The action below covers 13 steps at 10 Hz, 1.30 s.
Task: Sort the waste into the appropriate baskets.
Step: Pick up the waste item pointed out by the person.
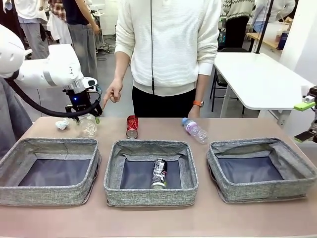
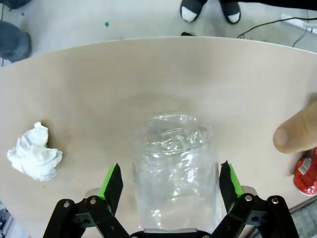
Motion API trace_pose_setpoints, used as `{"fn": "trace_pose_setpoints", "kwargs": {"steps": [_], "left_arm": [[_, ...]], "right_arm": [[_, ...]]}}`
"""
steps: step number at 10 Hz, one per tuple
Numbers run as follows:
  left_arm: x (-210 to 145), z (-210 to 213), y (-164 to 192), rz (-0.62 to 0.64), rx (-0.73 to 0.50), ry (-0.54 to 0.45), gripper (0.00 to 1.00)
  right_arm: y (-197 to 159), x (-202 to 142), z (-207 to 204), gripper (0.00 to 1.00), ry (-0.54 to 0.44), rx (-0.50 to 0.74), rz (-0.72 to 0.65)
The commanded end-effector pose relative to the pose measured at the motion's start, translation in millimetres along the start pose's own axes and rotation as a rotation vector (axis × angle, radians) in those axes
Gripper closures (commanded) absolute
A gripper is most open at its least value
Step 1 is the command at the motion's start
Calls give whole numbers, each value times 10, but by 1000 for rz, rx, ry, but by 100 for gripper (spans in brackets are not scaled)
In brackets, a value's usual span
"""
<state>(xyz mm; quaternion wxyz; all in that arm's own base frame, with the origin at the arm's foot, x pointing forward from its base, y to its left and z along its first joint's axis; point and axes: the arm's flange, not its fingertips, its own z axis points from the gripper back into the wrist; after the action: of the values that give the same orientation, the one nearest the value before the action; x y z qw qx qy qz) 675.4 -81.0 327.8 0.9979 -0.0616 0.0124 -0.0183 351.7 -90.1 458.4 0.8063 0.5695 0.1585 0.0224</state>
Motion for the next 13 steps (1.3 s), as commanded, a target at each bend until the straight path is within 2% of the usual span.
{"fn": "trace_pose_setpoints", "kwargs": {"steps": [1, 3, 4, 5, 6, 7, 13], "left_arm": [[35, 31, -15, 20, 38, 29, 0], [39, 27, 3, 24, 35, 38, 0], [25, 35, 2, 19, 29, 55, 9], [14, 37, -5, 25, 55, 79, 58], [-1, 34, -20, 31, 59, 86, 66], [-17, 41, -25, 38, 57, 81, 100], [-100, 148, -25, 39, 34, 66, 100]], "right_arm": [[43, 0, 20, 0, -2, 6, -9], [43, 0, 20, 0, -2, 6, -9], [43, 0, 20, 0, -2, 6, -9], [43, 0, 20, 0, -2, 6, -9], [43, 0, 20, 0, -2, 6, -9], [43, 0, 20, 0, -2, 6, -9], [43, 0, 20, 0, -2, 6, -9]]}}
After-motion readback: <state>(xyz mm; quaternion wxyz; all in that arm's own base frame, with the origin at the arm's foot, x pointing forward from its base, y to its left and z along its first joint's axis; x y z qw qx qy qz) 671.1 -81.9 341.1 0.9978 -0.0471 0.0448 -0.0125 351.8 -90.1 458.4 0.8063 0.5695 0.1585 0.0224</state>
